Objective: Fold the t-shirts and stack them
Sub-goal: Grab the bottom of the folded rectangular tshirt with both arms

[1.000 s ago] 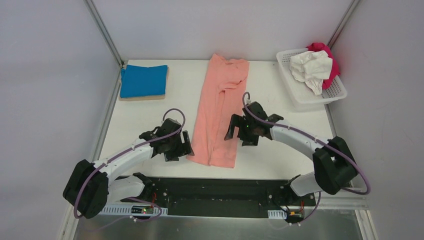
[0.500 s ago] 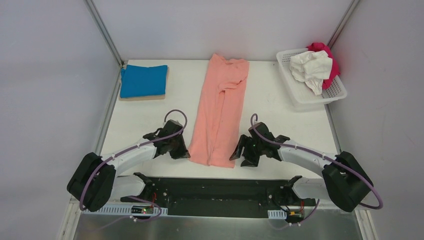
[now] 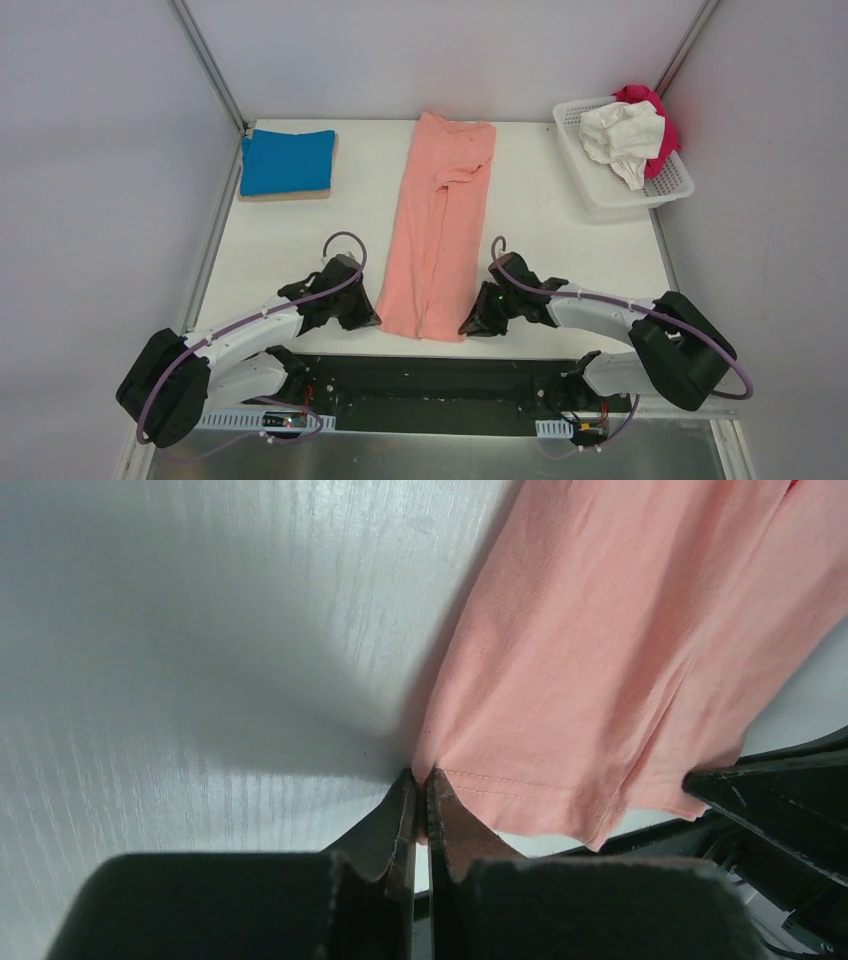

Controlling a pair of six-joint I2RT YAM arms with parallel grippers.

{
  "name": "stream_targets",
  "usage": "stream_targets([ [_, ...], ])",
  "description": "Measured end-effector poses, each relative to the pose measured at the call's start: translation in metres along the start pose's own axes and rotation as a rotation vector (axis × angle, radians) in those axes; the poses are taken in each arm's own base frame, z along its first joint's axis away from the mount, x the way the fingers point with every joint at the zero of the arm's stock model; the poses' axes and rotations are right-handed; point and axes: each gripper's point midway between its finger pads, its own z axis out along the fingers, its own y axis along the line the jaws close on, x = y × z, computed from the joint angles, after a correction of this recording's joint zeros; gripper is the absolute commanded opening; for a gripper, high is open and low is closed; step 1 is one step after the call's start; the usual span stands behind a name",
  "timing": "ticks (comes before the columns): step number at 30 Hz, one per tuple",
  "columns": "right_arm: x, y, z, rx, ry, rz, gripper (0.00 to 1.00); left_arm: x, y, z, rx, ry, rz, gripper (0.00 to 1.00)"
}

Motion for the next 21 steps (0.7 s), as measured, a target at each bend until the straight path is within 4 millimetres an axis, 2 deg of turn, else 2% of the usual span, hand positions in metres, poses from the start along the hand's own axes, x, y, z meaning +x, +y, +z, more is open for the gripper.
stream_targets([
  [5,0.01,-0.005,-0.001,-0.006,0.023,0.013,0.0,0.012,-0.001,-0.005,0.024,0.005,-0.003,0.0],
  [12,0.037,-0.006,-0.025,-0.077,0.085,-0.001,0.0,0.06,-0.019,-0.027,0.164,0.115,0.106,0.0],
  [17,0.042,0.003,-0.042,-0.142,0.073,-0.023,0.0,0.062,-0.031,-0.038,0.231,0.116,0.119,0.0],
  [21,0.036,0.005,-0.048,-0.137,0.048,-0.033,0.0,0.051,-0.045,-0.044,0.249,0.075,0.161,0.0],
])
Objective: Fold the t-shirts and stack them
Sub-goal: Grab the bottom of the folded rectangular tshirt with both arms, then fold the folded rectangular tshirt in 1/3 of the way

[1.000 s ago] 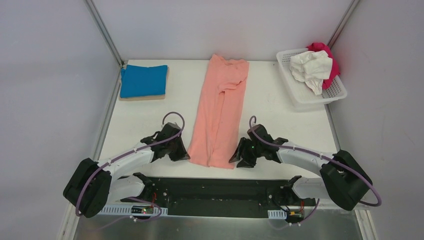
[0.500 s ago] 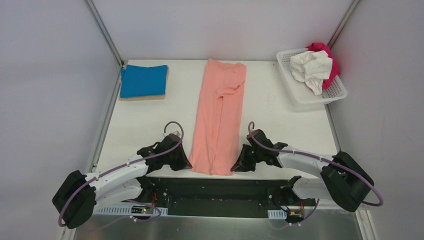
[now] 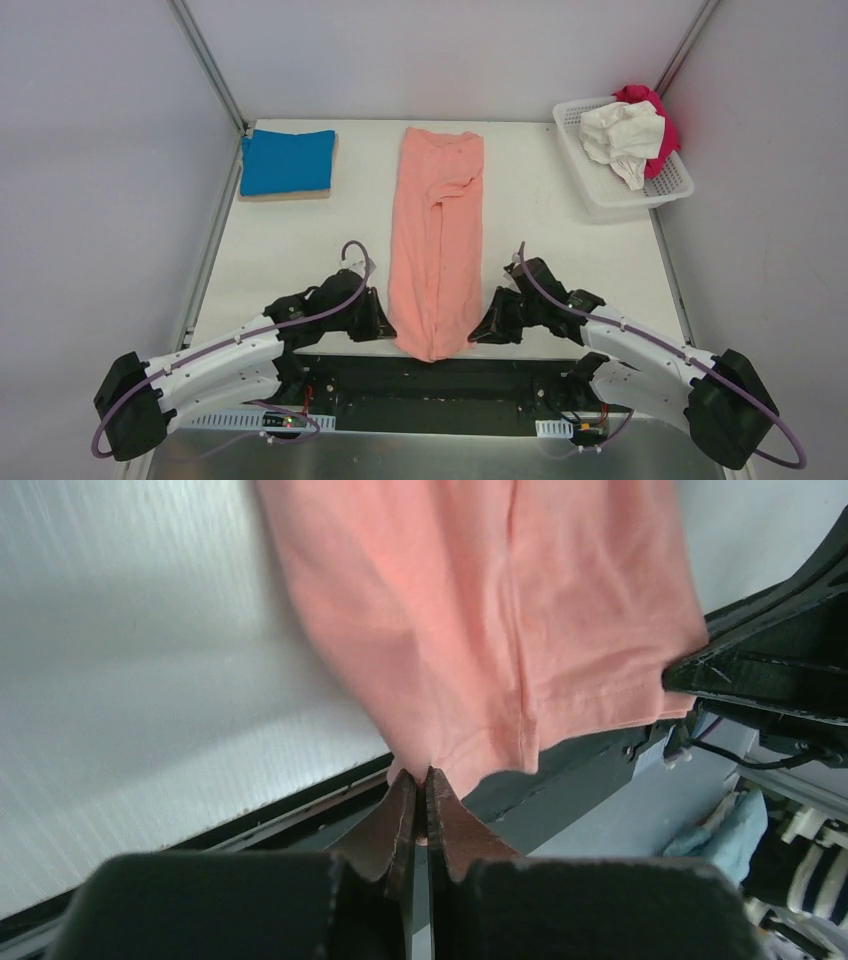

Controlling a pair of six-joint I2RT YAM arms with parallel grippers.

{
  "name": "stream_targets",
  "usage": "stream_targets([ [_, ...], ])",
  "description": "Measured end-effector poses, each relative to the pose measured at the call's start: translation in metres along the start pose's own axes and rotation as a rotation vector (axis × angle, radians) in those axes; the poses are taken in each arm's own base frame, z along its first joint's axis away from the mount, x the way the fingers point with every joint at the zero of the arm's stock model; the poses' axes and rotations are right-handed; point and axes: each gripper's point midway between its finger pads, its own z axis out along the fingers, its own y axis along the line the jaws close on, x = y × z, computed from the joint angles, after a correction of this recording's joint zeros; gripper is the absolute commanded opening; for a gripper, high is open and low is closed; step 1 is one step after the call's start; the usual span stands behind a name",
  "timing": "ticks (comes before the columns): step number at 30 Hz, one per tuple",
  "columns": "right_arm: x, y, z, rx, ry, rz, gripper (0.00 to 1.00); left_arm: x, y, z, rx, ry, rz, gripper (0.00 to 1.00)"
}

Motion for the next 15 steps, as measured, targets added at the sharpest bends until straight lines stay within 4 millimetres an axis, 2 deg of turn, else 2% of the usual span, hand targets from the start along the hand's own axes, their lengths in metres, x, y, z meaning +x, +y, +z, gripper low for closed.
stream_targets([
  [3,-0.018,0.009,-0.008,0.012,-0.057,-0.018,0.0,-0.022,-0.016,-0.004,-0.003,-0.062,0.054,0.0],
  [7,-0.051,0.028,-0.018,0.022,-0.15,-0.059,0.0,-0.069,-0.037,-0.007,-0.054,-0.201,0.119,0.0],
  [11,-0.086,0.048,-0.021,0.044,-0.223,-0.097,0.0,-0.117,-0.046,-0.004,-0.134,-0.304,0.135,0.0],
  [15,-0.122,0.06,-0.019,0.061,-0.283,-0.097,0.0,-0.158,-0.044,0.005,-0.208,-0.346,0.116,0.0],
])
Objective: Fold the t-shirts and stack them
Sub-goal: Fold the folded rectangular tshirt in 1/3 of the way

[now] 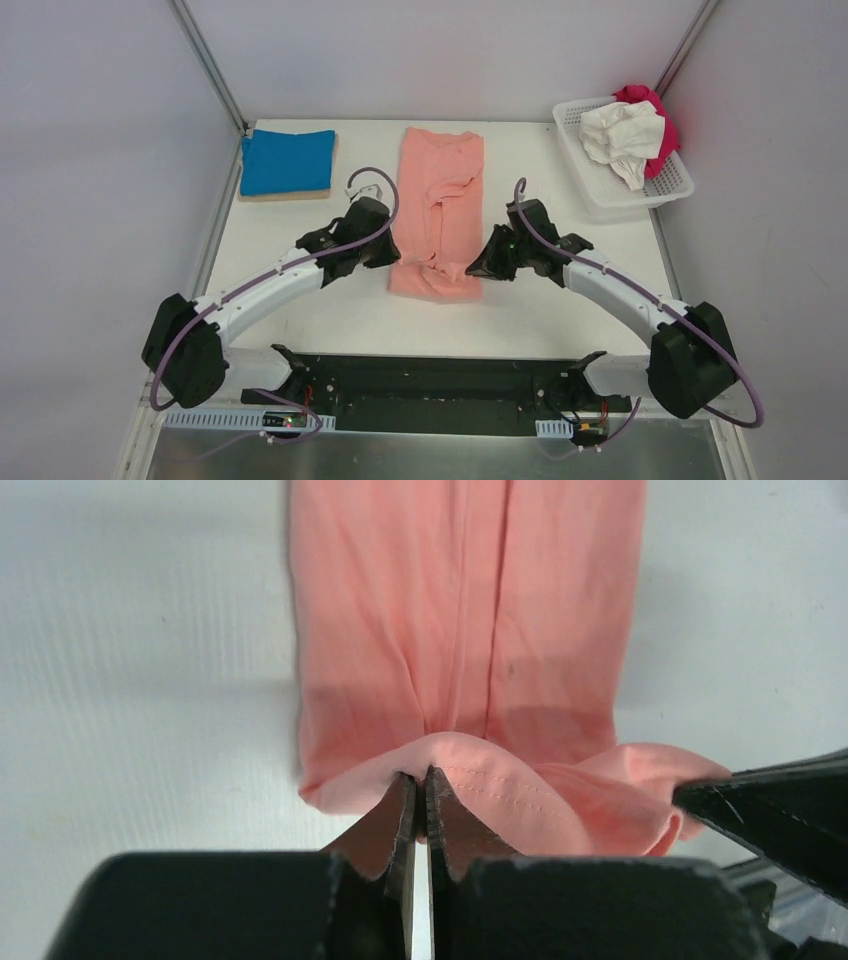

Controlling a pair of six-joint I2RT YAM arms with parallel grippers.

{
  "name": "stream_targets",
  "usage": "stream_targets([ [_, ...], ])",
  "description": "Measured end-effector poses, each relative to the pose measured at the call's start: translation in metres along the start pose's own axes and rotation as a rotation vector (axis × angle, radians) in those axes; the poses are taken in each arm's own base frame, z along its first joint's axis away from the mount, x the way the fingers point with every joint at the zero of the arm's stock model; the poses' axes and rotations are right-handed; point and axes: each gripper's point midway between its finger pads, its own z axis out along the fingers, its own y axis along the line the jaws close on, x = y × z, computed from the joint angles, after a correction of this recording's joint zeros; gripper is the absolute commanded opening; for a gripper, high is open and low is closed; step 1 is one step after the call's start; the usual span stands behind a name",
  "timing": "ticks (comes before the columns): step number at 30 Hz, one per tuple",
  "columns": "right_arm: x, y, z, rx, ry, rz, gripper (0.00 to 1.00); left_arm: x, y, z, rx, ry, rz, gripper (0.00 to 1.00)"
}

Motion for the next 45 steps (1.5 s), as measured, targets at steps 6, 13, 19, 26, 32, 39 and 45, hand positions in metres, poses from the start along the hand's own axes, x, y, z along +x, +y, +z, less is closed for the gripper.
stream_targets([
  [6,-0.036,-0.006,0.018,0.029,-0.047,0.047,0.0,-0.027,0.011,0.034,-0.082,0.006,0.009,0.0],
  [13,-0.079,-0.006,0.031,0.057,-0.137,0.074,0.0,-0.062,0.011,0.067,-0.089,-0.002,0.024,0.0],
  [19,-0.11,-0.001,0.039,0.056,-0.194,0.086,0.0,-0.084,0.009,0.093,-0.07,0.011,0.044,0.0],
  [26,-0.133,-0.012,0.056,0.076,-0.207,0.123,0.0,-0.099,0.009,0.112,-0.05,0.024,0.051,0.0],
  [32,-0.149,-0.012,0.064,0.069,-0.22,0.136,0.0,-0.105,0.026,0.123,-0.069,0.04,0.032,0.0],
  [39,-0.157,-0.019,0.076,0.075,-0.211,0.158,0.0,-0.105,0.032,0.145,-0.057,0.084,0.016,0.0],
  [45,-0.156,-0.03,0.085,0.101,-0.196,0.185,0.0,-0.098,0.034,0.159,-0.055,0.121,0.016,0.0],
])
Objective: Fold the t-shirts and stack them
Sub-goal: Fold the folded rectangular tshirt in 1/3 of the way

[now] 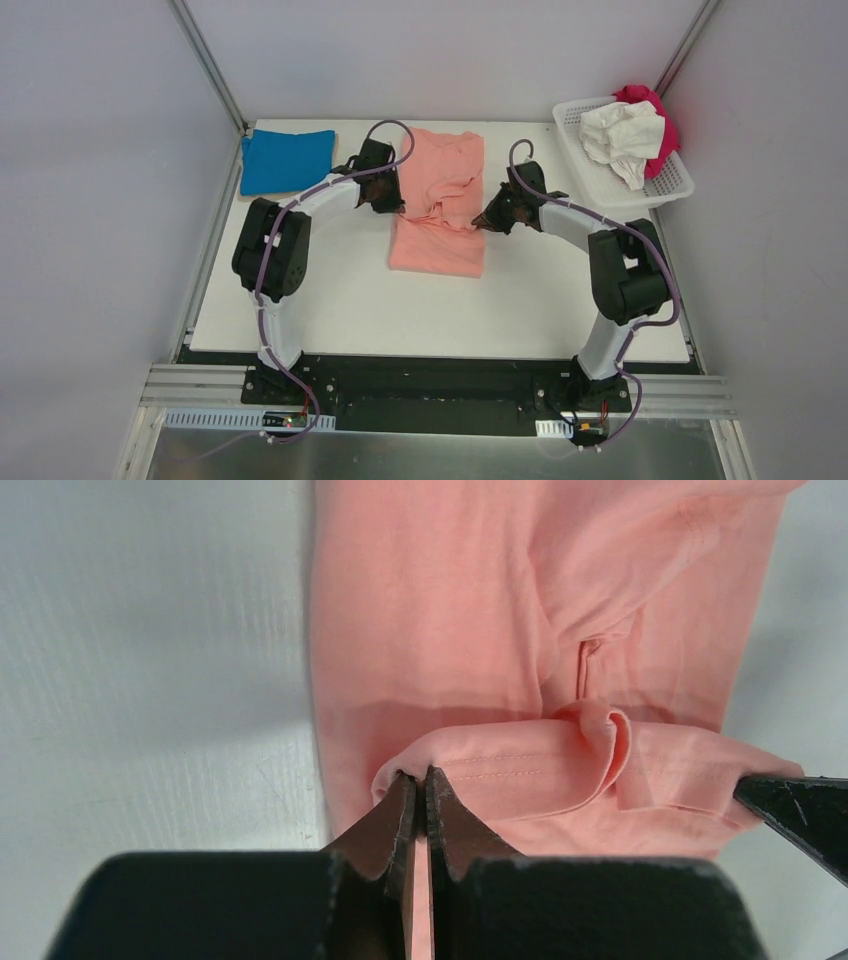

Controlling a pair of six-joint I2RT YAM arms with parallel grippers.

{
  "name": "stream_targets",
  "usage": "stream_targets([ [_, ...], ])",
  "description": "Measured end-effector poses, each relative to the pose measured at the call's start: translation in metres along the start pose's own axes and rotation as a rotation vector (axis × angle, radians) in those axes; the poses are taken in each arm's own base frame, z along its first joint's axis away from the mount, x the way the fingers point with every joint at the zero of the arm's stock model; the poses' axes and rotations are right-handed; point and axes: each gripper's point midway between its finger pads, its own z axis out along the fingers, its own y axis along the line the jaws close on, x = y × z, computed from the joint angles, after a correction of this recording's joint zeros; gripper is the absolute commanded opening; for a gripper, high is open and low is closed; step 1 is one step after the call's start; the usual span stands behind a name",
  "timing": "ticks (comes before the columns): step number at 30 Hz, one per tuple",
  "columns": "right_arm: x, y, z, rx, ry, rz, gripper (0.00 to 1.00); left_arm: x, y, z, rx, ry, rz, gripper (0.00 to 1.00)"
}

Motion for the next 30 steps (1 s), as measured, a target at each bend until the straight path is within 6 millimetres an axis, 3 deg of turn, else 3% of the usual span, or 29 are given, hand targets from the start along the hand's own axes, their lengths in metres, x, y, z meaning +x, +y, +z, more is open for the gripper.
stream_targets([
  [3,-0.001,-0.003,0.002,0.009,-0.001,0.013,0.01,-0.002,0.0,0.005,0.008,0.01,0.0,0.02],
  [6,-0.004,-0.006,0.006,0.019,-0.001,0.024,0.11,-0.005,0.001,0.011,0.006,0.013,-0.002,0.09],
  [7,-0.006,-0.007,0.008,0.02,-0.001,0.031,0.15,-0.005,0.002,0.012,0.005,0.014,-0.003,0.16],
  [9,-0.012,-0.006,0.012,0.014,-0.001,0.042,0.35,-0.006,0.005,0.013,-0.002,0.017,-0.004,0.59],
  [10,-0.015,-0.005,0.014,0.009,-0.001,0.048,0.44,-0.006,0.007,0.013,-0.007,0.016,-0.003,0.74],
  [12,-0.023,-0.001,0.015,-0.01,0.0,0.051,0.64,-0.008,0.008,0.013,-0.018,0.008,-0.001,0.94],
  [13,-0.026,0.003,0.013,-0.022,0.0,0.048,0.75,-0.009,0.01,0.013,-0.025,0.002,-0.003,0.98],
  [15,-0.033,0.01,0.01,-0.048,-0.007,0.044,0.96,-0.013,0.013,0.01,-0.035,-0.007,-0.01,0.99],
  [16,-0.035,0.014,0.007,-0.064,-0.012,0.033,0.99,-0.014,0.012,0.007,-0.038,-0.012,-0.01,0.99],
  [20,-0.033,0.023,-0.012,-0.1,-0.025,0.002,1.0,-0.024,0.006,-0.026,-0.022,-0.07,-0.007,0.99],
  [24,-0.018,0.021,-0.039,-0.126,-0.034,-0.02,1.0,-0.024,-0.003,-0.066,0.031,-0.123,-0.011,0.99],
  [26,-0.007,0.02,-0.049,-0.13,-0.028,-0.048,1.0,-0.014,-0.003,-0.077,0.051,-0.12,-0.02,0.99],
  [30,0.031,0.032,-0.05,-0.15,0.041,-0.159,1.0,0.033,0.016,-0.079,0.045,-0.039,-0.057,0.99],
])
